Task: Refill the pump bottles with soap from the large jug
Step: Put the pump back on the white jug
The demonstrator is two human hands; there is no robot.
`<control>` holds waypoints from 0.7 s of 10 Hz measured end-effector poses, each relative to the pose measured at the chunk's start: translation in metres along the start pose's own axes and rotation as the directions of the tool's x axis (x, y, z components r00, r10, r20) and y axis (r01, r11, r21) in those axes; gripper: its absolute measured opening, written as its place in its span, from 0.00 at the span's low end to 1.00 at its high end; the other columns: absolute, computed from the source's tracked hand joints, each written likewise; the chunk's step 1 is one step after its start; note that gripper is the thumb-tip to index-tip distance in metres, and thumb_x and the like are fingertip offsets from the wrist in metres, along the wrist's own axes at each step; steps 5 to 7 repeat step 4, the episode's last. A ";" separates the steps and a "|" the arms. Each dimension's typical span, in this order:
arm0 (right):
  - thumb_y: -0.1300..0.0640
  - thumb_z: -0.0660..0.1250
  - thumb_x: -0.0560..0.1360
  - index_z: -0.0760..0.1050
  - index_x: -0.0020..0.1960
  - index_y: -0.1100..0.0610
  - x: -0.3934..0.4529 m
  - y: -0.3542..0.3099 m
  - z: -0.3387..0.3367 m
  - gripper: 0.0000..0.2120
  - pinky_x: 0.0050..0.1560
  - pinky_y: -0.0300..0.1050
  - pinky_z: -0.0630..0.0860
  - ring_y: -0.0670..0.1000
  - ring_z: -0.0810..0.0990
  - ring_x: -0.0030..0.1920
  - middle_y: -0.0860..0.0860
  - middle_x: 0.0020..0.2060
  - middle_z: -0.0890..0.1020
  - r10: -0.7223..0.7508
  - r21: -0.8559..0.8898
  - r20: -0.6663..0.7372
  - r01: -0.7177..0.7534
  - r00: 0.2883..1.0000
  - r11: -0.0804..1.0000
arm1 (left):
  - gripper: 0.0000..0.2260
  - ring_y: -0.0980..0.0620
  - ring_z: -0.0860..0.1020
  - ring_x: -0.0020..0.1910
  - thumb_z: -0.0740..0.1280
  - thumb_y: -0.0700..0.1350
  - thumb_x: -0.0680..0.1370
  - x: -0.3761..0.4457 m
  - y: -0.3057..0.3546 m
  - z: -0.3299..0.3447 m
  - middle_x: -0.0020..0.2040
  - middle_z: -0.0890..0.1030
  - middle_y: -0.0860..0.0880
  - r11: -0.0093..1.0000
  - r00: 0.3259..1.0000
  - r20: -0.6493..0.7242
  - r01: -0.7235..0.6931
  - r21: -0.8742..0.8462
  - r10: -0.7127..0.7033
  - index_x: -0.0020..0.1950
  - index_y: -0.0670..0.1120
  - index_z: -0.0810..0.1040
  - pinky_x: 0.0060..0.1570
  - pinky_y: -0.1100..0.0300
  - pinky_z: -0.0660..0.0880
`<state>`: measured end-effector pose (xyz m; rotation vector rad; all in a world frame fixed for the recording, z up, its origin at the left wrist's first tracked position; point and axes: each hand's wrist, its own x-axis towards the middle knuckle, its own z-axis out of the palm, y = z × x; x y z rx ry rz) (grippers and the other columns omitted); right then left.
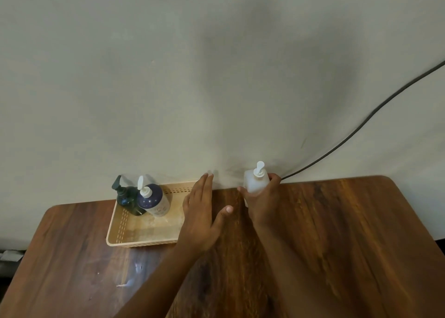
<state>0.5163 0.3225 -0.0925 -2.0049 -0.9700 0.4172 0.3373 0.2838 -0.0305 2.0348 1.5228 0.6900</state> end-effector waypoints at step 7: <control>0.37 0.82 0.57 0.59 0.72 0.51 -0.008 -0.017 -0.014 0.53 0.58 0.54 0.80 0.55 0.75 0.63 0.53 0.65 0.73 -0.062 0.016 0.008 0.062 0.998 0.998 | 0.37 0.60 0.45 0.82 0.55 0.70 0.80 -0.005 0.006 -0.020 0.84 0.48 0.59 1.000 0.999 -0.050 -0.001 -0.031 0.000 0.84 0.59 0.44 0.80 0.44 0.51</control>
